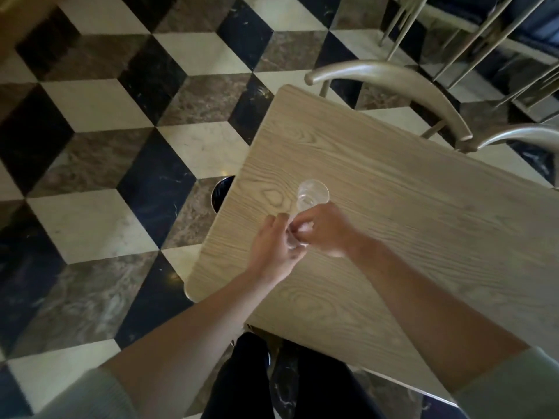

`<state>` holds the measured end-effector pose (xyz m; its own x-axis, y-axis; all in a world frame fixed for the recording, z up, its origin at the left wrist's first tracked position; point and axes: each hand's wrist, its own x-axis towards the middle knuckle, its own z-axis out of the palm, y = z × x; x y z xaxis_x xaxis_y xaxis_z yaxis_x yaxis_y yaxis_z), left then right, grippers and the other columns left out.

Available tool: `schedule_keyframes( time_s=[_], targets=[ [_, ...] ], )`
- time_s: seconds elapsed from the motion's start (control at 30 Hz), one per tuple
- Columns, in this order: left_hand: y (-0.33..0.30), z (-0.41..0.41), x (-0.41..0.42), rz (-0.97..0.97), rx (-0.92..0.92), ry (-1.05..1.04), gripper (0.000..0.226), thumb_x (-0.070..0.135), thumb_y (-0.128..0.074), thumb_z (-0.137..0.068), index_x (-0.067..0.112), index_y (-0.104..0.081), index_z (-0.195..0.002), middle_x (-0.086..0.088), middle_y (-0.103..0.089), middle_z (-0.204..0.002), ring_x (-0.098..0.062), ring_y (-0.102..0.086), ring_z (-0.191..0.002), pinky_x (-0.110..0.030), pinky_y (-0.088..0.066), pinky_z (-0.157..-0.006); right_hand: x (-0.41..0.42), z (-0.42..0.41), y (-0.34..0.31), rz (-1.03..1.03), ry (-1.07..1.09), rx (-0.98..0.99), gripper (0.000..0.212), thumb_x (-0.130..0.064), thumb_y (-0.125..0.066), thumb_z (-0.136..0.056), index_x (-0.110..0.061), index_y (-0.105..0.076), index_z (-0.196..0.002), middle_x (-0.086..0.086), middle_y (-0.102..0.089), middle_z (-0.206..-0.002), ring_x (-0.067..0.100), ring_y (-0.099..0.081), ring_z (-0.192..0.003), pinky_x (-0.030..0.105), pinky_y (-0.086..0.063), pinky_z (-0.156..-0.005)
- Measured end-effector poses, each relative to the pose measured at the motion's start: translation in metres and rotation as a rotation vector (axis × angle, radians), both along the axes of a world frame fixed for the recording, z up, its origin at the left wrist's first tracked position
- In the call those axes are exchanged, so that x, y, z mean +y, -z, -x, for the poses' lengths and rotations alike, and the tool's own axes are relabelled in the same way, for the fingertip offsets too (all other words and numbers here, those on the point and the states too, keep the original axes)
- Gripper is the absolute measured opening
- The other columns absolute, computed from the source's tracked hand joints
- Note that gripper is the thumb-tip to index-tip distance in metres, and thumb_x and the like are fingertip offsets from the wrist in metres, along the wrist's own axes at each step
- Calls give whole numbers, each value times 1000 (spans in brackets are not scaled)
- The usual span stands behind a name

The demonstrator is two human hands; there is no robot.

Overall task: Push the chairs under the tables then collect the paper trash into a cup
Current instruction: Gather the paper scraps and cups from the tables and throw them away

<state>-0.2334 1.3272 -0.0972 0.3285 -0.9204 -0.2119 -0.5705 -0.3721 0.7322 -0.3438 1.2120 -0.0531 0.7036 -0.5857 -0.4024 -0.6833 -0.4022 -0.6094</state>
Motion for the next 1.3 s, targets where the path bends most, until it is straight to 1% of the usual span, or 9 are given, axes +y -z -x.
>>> schedule_keyframes(
  time_s=[0.17,0.27,0.4,0.53,0.63,0.83,0.97,1.2,1.3],
  targets=[
    [2,-35,8,-18,-5,18,52,23,-79,-86,12,-58,-133,-8,-61,-122,-23,-62,-102,-31,-50,-83,0,-30,-11,-126,-141,105,30,-22,-54,-100,-32,-72,-121,-21,-63,-80,-8,-59,-58,14,-39,-53],
    [1,-54,2,-30,-2,-29,61,23,-80,-86,14,-54,-140,-9,-60,-126,-24,-62,-107,-41,-54,-93,-13,-26,-12,-72,78,-106,24,-21,-54,-100,-32,-74,-107,-11,-75,-84,0,-58,-49,25,-50,-51],
    [1,-70,-17,-1,-6,-106,59,23,-80,-84,15,-55,-138,-8,-59,-125,-23,-59,-109,-36,-50,-93,-38,-18,5,451,274,-166,27,-37,-68,-85,-26,-66,-110,-3,-62,-102,21,-59,-89,41,-55,-81],
    [4,-81,-34,6,-4,-38,61,24,-81,-85,20,-54,-140,-4,-57,-129,-11,-55,-106,-19,-44,-90,-54,-14,27,214,196,46,88,-49,-83,-70,-25,-41,-143,9,-45,-137,33,-48,-124,48,-44,-104],
    [6,-94,-40,-27,-5,-48,63,26,-80,-85,22,-51,-141,-2,-55,-130,-6,-51,-104,-7,-38,-84,-55,-17,32,129,321,-128,73,-30,-83,-77,-19,-42,-137,8,-61,-123,31,-66,-106,43,-54,-85],
    [3,-125,-47,-53,-71,-41,60,27,-77,-85,19,-52,-139,-2,-56,-128,-13,-52,-110,-24,-39,-88,-45,-70,5,133,349,-534,51,-47,-74,-74,-14,-46,-99,6,-53,-106,-16,-57,-92,9,-46,-68],
    [3,-156,-43,-27,-84,51,58,31,-76,-88,18,-51,-138,3,-53,-122,-12,-51,-107,-21,-39,-85,-28,-119,6,182,297,-464,26,-23,-83,-84,-5,-64,-85,11,-58,-110,18,-65,-85,41,-59,-73],
    [19,-268,-16,34,91,136,52,22,-78,-85,18,-58,-132,-2,-60,-124,-17,-56,-112,-31,-48,-90,17,-231,25,83,241,-240,19,-36,-76,-89,-20,-77,-78,-4,-51,-130,12,-51,-114,29,-44,-89],
    [15,-307,-3,58,90,214,59,23,-87,-80,12,-59,-130,-5,-61,-126,-19,-56,-117,-38,-51,-98,27,-267,23,-168,133,-39,18,-58,-74,-79,-57,-74,-97,-14,-26,-154,13,-25,-138,33,-30,-108]
  ],
)
